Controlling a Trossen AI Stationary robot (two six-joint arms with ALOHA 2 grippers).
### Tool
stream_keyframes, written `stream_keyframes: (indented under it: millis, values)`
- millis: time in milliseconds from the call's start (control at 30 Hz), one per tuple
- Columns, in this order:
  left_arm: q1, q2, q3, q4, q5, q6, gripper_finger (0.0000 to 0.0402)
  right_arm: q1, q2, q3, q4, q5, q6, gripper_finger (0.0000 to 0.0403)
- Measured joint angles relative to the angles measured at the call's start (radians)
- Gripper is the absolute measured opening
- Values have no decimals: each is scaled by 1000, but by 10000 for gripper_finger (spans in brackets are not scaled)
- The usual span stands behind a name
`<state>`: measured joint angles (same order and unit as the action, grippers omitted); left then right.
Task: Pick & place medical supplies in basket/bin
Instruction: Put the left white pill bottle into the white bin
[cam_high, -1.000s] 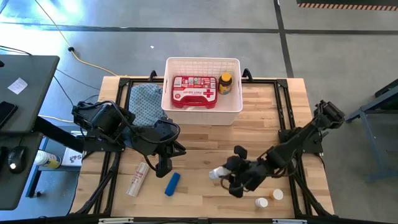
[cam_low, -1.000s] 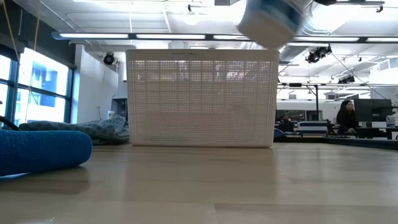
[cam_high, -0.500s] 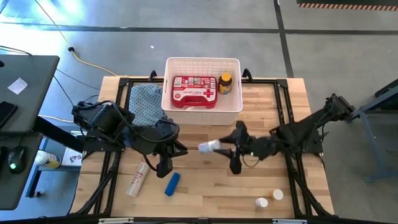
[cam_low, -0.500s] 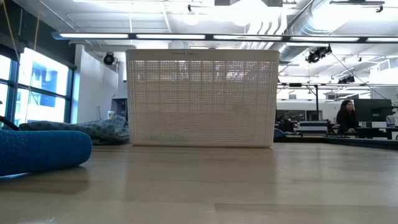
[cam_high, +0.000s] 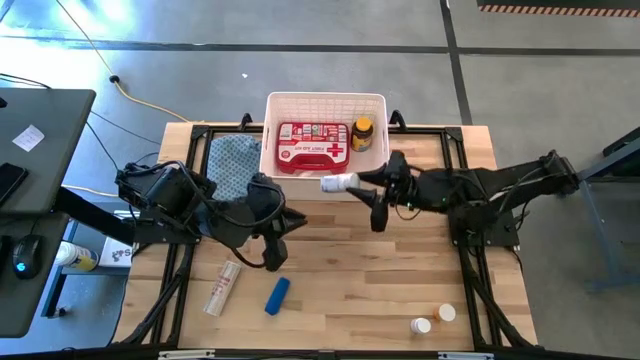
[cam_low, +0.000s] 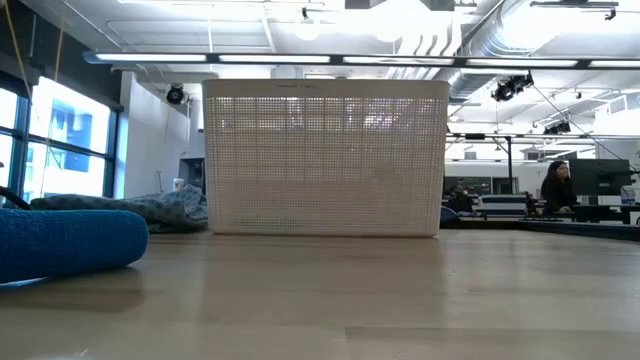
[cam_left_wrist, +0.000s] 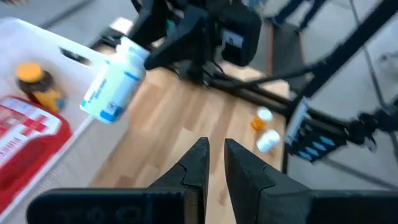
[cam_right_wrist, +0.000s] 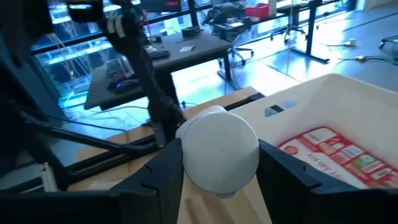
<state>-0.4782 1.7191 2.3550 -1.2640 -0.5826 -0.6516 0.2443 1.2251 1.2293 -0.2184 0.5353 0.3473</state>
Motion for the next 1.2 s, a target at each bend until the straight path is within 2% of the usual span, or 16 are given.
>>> stream_keyframes:
  millis: [367, 433, 567, 700, 900, 1100, 1200]
  values:
    - [5, 0, 0, 113, -233, 32, 85, -86, -7, 0, -3, -33, -71, 164]
    - [32, -6, 0, 135, -230, 64, 85, -112, -10, 0, -13, -32, -102, 165]
    - [129, -23, 0, 156, -141, 180, 85, -196, -10, 0, -74, -46, -108, 162]
    - [238, -41, -1, 143, -1, 272, 85, -312, 5, 0, -92, -140, -104, 164]
    - [387, -68, 0, 176, 113, 482, 85, -447, 19, 3, -84, -217, -96, 166]
    - [559, -91, 0, 200, 306, 574, 85, -522, 85, 91, -108, -262, -144, 165]
    - [621, -95, 1, 226, 386, 600, 85, -550, 148, 158, -189, -284, -163, 167]
